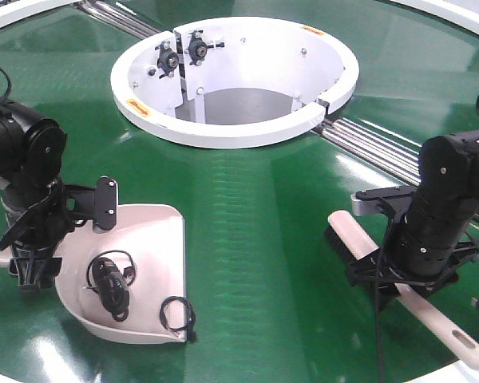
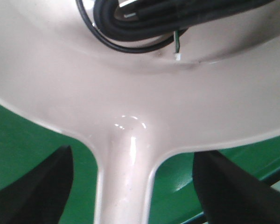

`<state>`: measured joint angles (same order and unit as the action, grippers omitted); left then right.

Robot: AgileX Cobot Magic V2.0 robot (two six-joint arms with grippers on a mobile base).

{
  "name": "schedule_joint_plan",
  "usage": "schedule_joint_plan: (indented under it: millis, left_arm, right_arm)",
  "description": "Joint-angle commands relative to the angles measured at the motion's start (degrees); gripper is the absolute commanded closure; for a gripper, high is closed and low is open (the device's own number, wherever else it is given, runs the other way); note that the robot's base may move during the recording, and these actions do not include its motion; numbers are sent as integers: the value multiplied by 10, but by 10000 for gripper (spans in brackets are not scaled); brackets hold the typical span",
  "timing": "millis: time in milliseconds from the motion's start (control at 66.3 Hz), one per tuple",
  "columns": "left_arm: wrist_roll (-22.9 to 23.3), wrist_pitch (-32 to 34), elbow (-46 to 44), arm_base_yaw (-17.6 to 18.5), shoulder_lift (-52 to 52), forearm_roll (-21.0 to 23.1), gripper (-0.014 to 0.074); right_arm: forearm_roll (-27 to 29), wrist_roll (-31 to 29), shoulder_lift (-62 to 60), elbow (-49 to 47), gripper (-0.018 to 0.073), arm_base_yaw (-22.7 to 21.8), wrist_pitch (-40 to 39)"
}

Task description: Clean and inspect green conveyor with broom and dustpan

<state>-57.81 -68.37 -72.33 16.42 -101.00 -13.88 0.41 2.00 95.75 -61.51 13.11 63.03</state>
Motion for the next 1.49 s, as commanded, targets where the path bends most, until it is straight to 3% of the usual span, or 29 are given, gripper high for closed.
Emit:
schedule_joint_plan:
  millis: [0, 287, 498, 634, 724, 890, 1101, 1267, 1478]
  left_arm:
    - [8, -2, -14, 3, 42, 13, 83]
    - [8, 4, -14, 3, 112, 64, 83]
    - [9, 18, -14, 3, 184, 154, 83]
    - [69, 21, -14, 3, 231, 233, 83]
    - [107, 44, -14, 3, 272, 256, 94]
    - [202, 67, -14, 3, 363, 257, 130]
    - [251, 100, -6, 3, 486, 266, 157]
    - [252, 186, 86, 3, 609, 310, 157]
    - [252, 320, 332, 3, 784, 322, 157]
  right_arm:
    - [-4, -14, -25, -13, 76, -4, -4]
    - [-13, -16, -91, -13, 78, -4, -24]
    - [-17, -35, -183, -13, 78, -4, -64]
    - [-15, -35, -259, -13, 78, -4, -96]
    - [-15, -35, -309, -13, 78, -4, -113]
    - [-17, -38, -411, -13, 78, -4, -132]
    - [-16, -66, -546, 40, 78, -4, -217]
    - [-16, -66, -654, 151, 80, -4, -302]
    - [-13, -66, -810, 317, 86, -4, -388]
